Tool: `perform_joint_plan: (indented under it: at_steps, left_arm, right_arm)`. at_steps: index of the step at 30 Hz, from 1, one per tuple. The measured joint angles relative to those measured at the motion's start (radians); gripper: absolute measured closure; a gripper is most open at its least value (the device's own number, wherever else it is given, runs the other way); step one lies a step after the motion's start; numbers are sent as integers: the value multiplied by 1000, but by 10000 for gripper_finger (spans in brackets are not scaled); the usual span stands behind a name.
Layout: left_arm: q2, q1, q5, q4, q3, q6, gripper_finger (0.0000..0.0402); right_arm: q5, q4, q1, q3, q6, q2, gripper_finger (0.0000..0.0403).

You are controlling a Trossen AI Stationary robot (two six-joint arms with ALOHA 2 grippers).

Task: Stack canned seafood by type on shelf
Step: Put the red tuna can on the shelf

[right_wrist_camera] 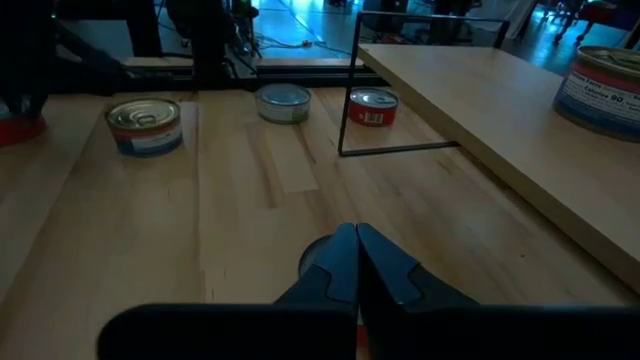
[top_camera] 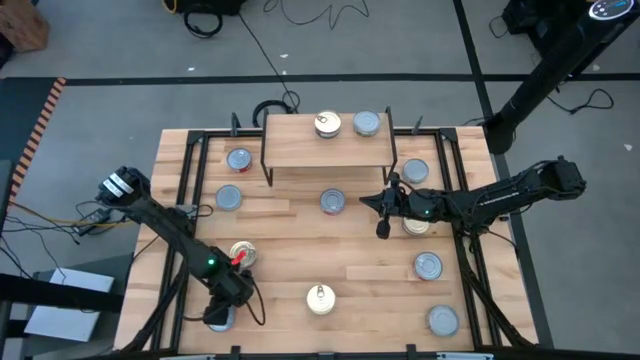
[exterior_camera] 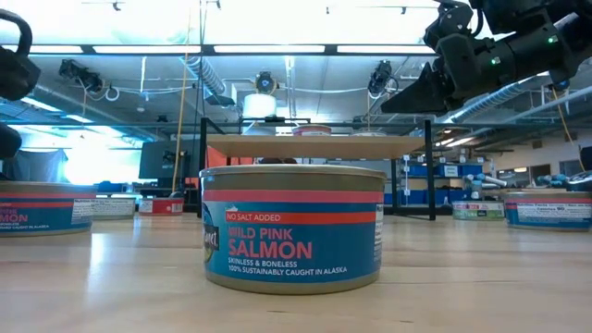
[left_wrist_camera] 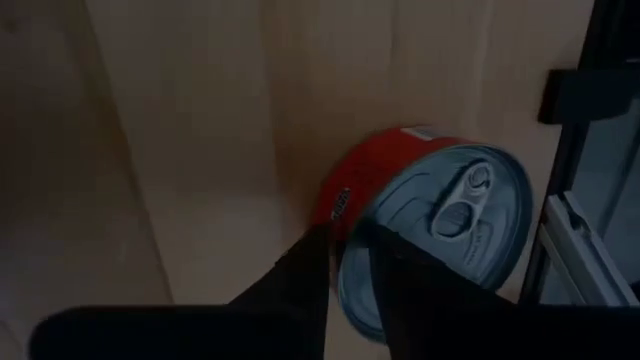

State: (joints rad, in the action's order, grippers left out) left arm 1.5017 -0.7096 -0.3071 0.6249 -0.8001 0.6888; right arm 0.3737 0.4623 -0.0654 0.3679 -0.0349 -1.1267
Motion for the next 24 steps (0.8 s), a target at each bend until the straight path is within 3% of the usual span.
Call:
perform_joint_plan:
  at_steps: [7,16,24]
  left_arm:
    - [-1,1,3,-1,-1,-2,394]
    - [-6,46,42,3,-24,-59,400]
    - [-7,193,156,2,-83,-231,400]
  right_arm:
    - [0,0,0,0,0,0,396]
    - [0,0,0,0,0,0,396]
    - [0,-5,-2,0,-26,0,396]
